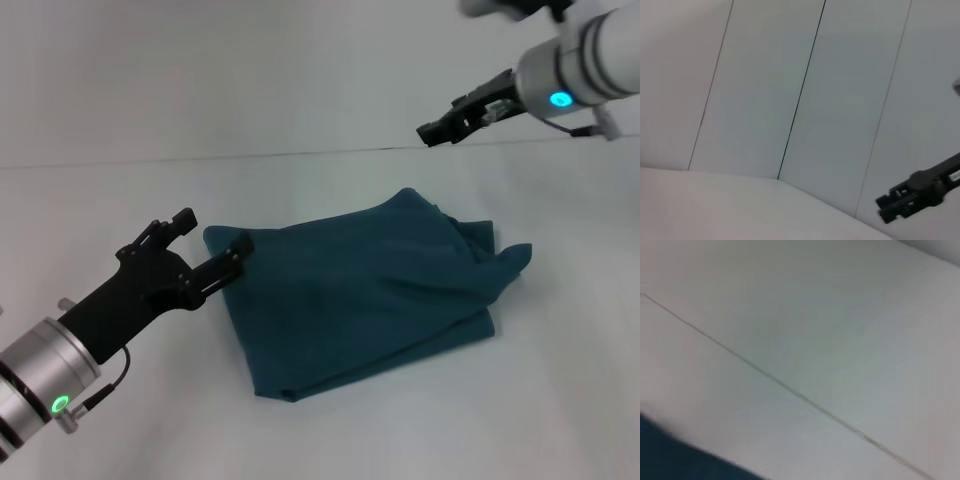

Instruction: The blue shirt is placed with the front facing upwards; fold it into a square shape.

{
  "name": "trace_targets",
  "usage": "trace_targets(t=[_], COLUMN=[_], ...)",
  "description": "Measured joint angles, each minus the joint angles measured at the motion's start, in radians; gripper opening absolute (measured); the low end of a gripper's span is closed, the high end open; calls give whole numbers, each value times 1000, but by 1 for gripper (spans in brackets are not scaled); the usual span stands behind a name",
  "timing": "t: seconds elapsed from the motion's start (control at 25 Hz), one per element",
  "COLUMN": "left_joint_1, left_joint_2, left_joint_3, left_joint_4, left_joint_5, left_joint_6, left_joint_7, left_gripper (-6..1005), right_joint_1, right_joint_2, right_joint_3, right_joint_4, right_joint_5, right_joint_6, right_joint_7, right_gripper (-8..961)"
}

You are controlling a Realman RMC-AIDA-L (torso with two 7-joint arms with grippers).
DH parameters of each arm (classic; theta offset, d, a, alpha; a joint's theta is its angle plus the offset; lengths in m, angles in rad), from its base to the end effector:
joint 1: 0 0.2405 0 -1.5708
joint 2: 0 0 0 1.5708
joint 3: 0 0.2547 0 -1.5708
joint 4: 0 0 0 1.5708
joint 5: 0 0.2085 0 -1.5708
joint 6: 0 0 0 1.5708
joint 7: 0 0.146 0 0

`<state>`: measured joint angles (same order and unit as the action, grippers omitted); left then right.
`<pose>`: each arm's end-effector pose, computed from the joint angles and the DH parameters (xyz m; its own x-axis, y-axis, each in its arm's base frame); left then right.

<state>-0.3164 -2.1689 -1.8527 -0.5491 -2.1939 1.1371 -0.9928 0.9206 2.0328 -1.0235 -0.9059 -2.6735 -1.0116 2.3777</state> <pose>-0.2535 0.3235 -0.0477 0.5496 0.1719 0.8175 0.6846 -0.6535 -0.3229 0.1601 0.4799 0.0400 0.8382 -0.5288 -0.1337 -0.4681 -0.5716 -0.6740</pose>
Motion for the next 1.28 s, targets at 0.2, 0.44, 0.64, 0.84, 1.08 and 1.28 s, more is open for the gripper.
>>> trace_targets(t=[0.2, 0.44, 0.64, 0.84, 1.08, 1.28], left_joint_1=[-6, -9, -10, -15, -26, -34], left_joint_2=[2, 0, 0, 0, 0, 1], left_joint_3=[0, 5, 6, 3, 1, 0], left_joint_4=[0, 1, 8, 11, 17, 27], left_joint_5=[0, 1, 0, -1, 3, 4], left_joint_6=[0, -9, -10, -10, -11, -12], left_joint_7=[0, 0, 0, 0, 0, 0], left_gripper=[936, 936, 935, 935, 935, 936], right_joint_1=[-100, -216, -241, -239, -229, -218], right_joint_2=[-39, -31, -16, 31, 55, 55], right_joint_3=[61, 60, 50, 35, -14, -75], right_joint_4=[-181, -315, -305, -297, -265, -230], right_joint_5=[158, 154, 95, -10, -58, -60], right_joint_6=[-332, -546, -584, -544, -467, -422], right_joint_7=[-160, -322, -409, -450, -435, -403], right_gripper=[638, 640, 642, 641, 635, 627])
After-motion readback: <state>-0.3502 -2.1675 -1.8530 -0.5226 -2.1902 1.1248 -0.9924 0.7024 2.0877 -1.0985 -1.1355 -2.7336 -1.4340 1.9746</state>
